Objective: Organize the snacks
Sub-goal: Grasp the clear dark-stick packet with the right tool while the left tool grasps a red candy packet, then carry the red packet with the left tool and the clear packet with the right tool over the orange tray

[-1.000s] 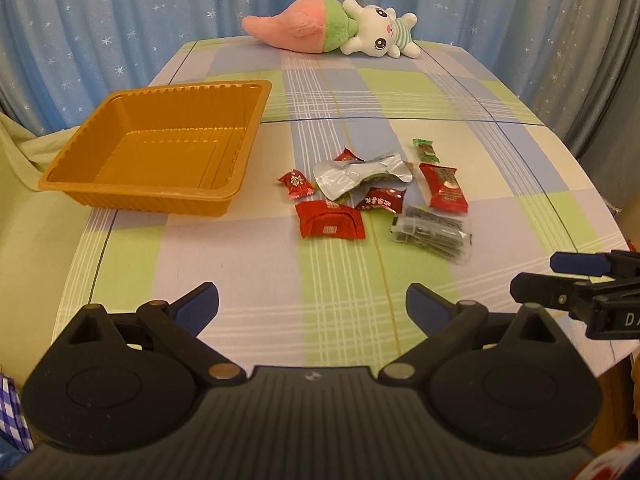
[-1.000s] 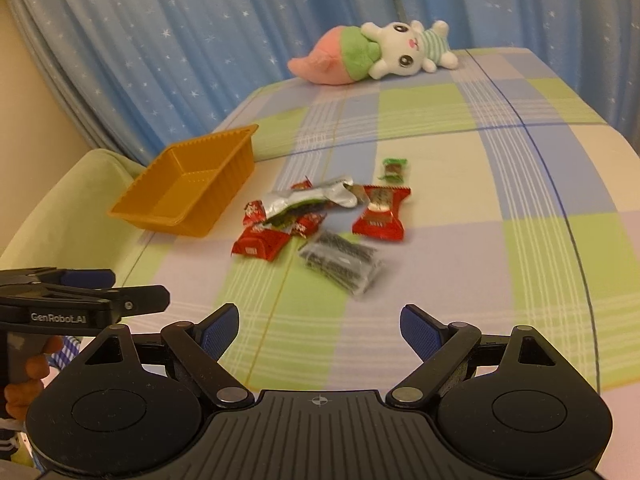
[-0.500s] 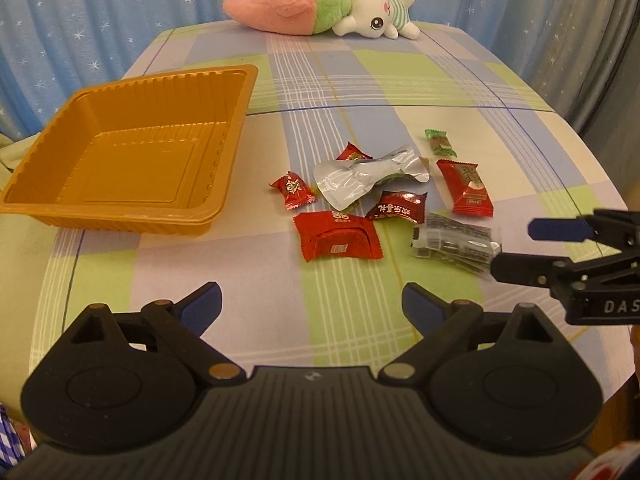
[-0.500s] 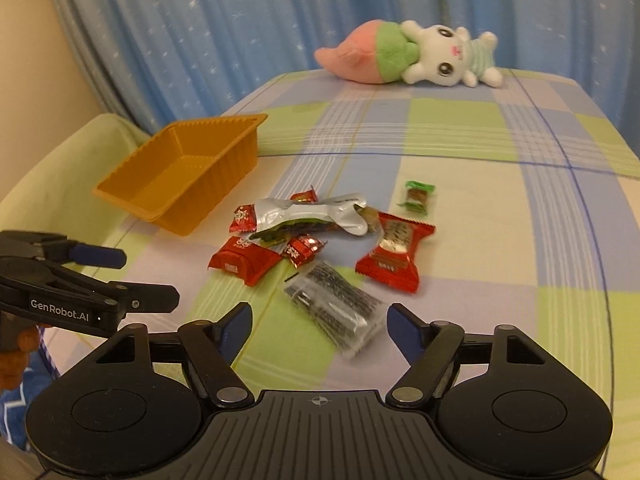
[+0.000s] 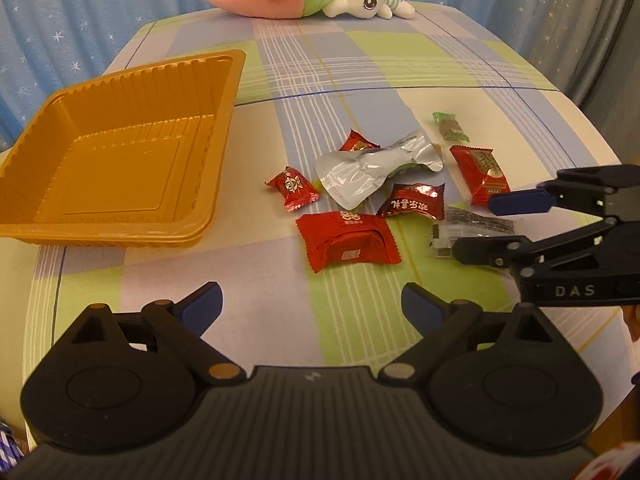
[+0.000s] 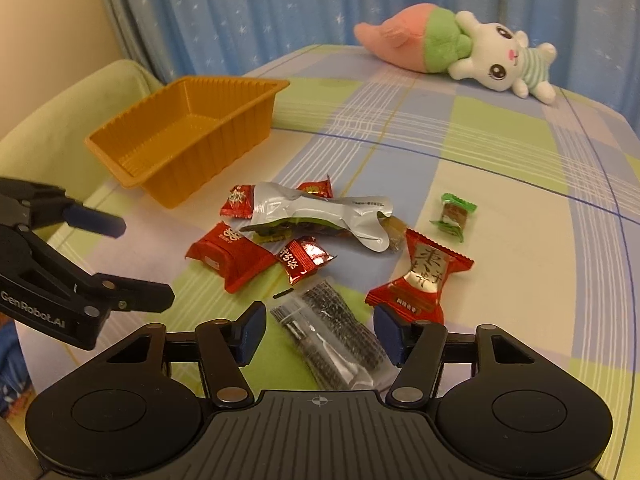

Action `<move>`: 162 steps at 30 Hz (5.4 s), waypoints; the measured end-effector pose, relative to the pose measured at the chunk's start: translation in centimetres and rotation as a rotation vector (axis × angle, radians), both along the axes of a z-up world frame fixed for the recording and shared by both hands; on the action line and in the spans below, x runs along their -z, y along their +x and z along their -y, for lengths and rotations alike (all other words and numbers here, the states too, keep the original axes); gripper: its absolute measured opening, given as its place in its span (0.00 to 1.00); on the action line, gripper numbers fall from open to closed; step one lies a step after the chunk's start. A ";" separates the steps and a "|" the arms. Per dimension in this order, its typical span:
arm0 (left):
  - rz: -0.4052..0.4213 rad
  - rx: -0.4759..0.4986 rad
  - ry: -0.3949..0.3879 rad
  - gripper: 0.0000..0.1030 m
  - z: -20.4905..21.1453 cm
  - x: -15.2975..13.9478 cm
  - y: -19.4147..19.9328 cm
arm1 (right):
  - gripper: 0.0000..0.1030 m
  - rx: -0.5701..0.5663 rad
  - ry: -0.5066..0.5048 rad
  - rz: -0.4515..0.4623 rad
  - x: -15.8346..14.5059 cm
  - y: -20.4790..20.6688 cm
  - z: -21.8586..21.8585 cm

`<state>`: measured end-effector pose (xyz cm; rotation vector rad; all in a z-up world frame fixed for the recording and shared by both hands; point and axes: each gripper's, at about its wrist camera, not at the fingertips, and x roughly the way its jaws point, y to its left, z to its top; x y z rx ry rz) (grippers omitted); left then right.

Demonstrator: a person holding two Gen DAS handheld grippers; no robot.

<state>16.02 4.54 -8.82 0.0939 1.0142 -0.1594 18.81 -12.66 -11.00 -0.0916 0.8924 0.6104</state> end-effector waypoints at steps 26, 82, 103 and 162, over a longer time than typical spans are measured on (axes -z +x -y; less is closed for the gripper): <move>0.014 0.171 0.005 0.90 1.3 0.9 1.4 | 0.37 0.130 -0.060 -0.042 0.7 -2.4 1.2; 0.049 0.073 -0.020 0.23 5.6 -1.2 -1.7 | 0.37 0.382 0.133 -0.066 -4.0 -11.4 12.8; 0.160 -0.095 -0.035 0.23 -5.7 -8.9 -5.6 | 0.37 0.167 0.268 -0.075 -8.7 -9.4 -1.0; 0.037 -0.100 -0.055 0.31 -23.7 -4.6 11.0 | 0.37 0.234 0.178 -0.160 -4.5 9.4 -23.3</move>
